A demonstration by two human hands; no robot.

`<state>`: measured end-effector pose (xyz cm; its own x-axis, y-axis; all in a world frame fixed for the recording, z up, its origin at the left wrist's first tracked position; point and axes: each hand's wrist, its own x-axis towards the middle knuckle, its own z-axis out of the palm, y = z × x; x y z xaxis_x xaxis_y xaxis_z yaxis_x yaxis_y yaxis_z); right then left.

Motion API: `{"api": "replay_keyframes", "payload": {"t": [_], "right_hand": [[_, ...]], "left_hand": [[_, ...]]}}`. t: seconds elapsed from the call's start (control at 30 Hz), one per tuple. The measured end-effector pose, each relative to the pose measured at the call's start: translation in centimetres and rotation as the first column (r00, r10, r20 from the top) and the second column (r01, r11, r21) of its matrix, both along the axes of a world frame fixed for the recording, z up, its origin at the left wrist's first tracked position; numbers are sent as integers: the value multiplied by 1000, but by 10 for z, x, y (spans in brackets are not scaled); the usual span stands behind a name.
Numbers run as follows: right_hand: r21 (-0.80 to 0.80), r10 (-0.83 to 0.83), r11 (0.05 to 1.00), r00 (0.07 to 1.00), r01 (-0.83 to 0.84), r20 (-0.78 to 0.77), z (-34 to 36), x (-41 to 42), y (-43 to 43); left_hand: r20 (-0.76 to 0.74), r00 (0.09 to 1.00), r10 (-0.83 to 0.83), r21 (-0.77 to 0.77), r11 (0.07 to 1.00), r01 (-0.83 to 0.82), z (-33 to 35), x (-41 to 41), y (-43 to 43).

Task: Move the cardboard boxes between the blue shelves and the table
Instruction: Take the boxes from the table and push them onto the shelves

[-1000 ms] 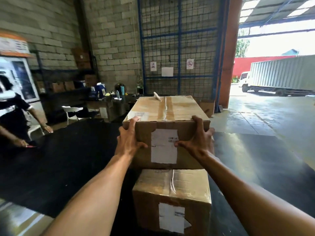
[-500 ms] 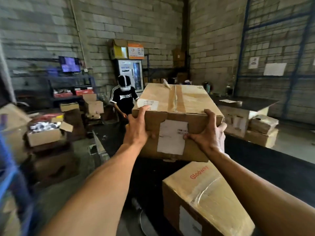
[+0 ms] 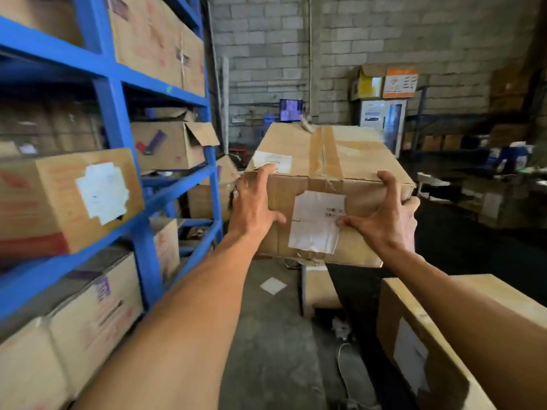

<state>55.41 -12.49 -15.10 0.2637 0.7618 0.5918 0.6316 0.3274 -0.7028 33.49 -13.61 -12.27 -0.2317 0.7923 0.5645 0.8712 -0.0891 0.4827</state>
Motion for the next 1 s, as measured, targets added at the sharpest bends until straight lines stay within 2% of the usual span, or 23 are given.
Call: {"api": "replay_keyframes", "payload": {"t": [0.3,0.43,0.77,1.0], "right_hand": [[-39,249,968,969,-248,5,1,-59,-132],[-26,360,933,933,-359,12,17,-94,-171],[115,647,757,762,-644,5,54,-191,-256],[73,795,603,606,-794,18,50,-254,-294]], "left_hand": [[35,974,224,-41,974,-223,3,-48,-190],[66,934,350,8,936,-351,14,-71,-255],[166,775,610,158,759,-632,41,-130,-398],[164,629,760,120,617,-778,37,-156,-467]]}}
